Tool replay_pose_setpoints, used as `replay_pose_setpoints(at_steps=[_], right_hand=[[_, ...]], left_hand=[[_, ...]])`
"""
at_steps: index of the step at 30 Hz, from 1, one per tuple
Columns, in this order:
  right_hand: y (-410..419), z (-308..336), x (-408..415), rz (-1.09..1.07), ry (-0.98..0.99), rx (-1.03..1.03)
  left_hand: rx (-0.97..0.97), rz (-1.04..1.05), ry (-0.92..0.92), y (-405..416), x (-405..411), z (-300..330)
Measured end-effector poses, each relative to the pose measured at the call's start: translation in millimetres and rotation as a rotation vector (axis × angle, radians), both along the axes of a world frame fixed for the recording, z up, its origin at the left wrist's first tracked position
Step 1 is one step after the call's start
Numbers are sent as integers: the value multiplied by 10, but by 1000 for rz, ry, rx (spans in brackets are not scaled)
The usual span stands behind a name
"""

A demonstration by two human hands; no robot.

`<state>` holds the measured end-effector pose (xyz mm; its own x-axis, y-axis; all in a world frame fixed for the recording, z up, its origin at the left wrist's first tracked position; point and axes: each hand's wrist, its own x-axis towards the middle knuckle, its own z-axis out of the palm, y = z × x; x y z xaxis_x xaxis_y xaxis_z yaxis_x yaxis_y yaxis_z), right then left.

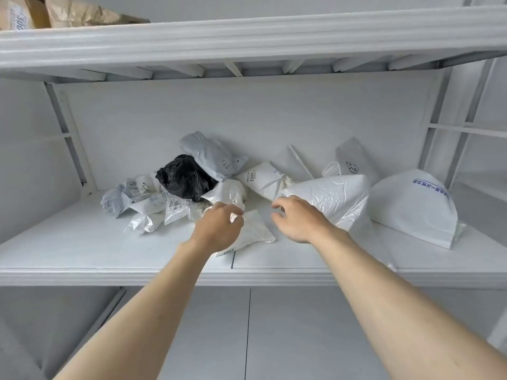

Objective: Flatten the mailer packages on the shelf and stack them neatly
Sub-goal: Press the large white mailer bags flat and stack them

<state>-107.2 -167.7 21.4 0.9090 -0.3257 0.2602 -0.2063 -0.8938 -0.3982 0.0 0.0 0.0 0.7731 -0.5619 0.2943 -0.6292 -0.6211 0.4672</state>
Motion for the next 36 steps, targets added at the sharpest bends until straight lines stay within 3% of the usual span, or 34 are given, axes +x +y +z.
replay_pose_setpoints(at_steps=[9,12,17,22,24,26,29,32,34,36], right_hand=[[129,-597,400,45,195,42],[138,-824,530,40,188,251],[66,-1015,730,-122,-49,724],[100,-1054,789,-92,-88,853],[101,-1038,744,-59,-65,789],[14,-976,681,-33,-92,577],[-170,-772,520,-3,-397,136],[-409,-568,398,-162,-702,-235],[-603,-492,333,-304,-694,-305],[-794,-485,255,-424,-630,-294]], left_hand=[[2,74,136,18,334,-492],[-13,77,151,-35,425,-640],[-154,45,189,-145,405,-814],[-280,-124,217,-417,227,-828],[-270,-153,226,-486,195,-843],[-244,-134,202,-534,226,-853],[-134,-60,118,-569,320,-884],[13,-1,48,-607,399,-910],[72,31,-44,-613,398,-919],[79,92,-248,-557,379,-900]])
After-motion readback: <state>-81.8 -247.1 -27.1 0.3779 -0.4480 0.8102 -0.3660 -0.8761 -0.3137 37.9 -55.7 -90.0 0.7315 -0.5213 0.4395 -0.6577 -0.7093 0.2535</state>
